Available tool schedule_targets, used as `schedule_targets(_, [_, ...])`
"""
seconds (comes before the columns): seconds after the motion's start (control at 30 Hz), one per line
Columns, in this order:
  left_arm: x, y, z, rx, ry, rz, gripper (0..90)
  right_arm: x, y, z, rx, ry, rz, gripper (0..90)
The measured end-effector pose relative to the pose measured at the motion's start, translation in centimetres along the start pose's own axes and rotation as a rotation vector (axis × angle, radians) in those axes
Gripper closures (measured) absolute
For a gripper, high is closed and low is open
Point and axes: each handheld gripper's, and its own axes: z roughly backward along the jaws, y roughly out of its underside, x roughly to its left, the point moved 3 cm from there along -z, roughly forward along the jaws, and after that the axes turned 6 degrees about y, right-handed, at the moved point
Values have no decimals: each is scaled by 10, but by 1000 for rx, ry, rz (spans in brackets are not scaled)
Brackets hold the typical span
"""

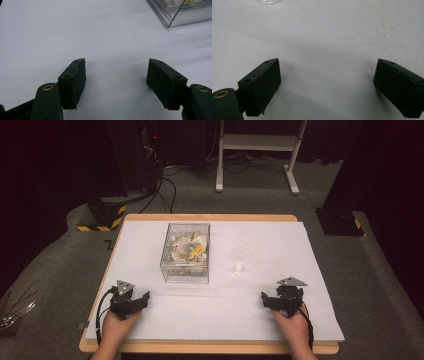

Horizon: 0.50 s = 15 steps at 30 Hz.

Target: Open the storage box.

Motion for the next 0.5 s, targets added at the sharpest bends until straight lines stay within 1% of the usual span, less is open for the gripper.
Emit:
schedule_targets(0.07, [0,0,0,0,2,2,315,0,0,0,0,0,8,73])
schedule_targets(0.2, [0,0,0,0,2,0,316,0,0,0,-3,6,6,74])
schedule_targets(0.3, [0,0,0,0,1,0,316,0,0,0,0,-1,1,74])
schedule_targets(0.5, [-1,1,0,-7,-3,2,316,0,0,0,1,1,2,73])
